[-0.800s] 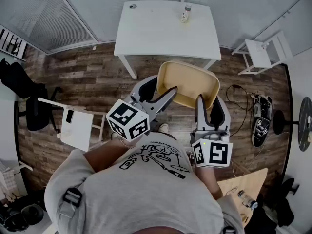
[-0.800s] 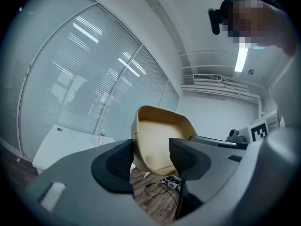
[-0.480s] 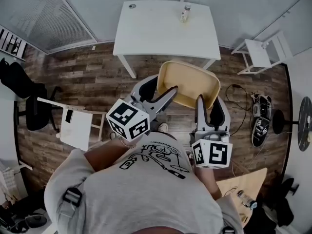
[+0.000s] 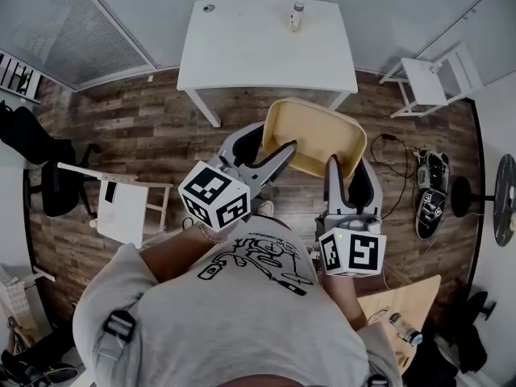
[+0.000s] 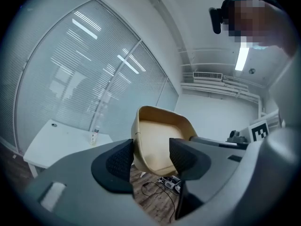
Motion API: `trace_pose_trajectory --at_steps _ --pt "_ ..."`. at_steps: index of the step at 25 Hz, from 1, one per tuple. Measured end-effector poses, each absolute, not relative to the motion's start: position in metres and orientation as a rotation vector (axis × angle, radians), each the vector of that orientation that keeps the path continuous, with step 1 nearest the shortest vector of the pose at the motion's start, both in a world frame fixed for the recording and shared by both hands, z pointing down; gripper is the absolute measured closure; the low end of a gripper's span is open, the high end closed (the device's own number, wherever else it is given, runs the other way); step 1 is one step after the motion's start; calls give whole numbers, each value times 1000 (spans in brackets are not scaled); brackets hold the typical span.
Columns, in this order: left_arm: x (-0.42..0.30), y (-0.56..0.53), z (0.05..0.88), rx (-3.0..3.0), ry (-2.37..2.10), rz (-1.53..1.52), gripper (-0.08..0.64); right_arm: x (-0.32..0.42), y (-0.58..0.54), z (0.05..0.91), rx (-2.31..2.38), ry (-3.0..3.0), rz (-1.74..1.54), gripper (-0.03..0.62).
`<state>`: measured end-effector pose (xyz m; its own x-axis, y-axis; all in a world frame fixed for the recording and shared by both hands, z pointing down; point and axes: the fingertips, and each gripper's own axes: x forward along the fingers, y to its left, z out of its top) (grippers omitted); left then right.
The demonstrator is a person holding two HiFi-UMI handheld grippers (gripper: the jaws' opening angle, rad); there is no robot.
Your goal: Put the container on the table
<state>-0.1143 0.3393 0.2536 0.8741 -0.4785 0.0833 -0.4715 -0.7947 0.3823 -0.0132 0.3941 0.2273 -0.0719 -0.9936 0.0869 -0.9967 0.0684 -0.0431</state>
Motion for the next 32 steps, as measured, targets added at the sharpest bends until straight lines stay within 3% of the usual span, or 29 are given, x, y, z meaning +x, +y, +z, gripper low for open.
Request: trace_pose_trajectory --at_steps 18,32 --pt "-100 321 273 2587 -771 -8 339 6 370 246 2071 -2324 223 434" --pt "-105 205 267 2574 -778 -30 339 2 251 240 2043 -2323 207 434"
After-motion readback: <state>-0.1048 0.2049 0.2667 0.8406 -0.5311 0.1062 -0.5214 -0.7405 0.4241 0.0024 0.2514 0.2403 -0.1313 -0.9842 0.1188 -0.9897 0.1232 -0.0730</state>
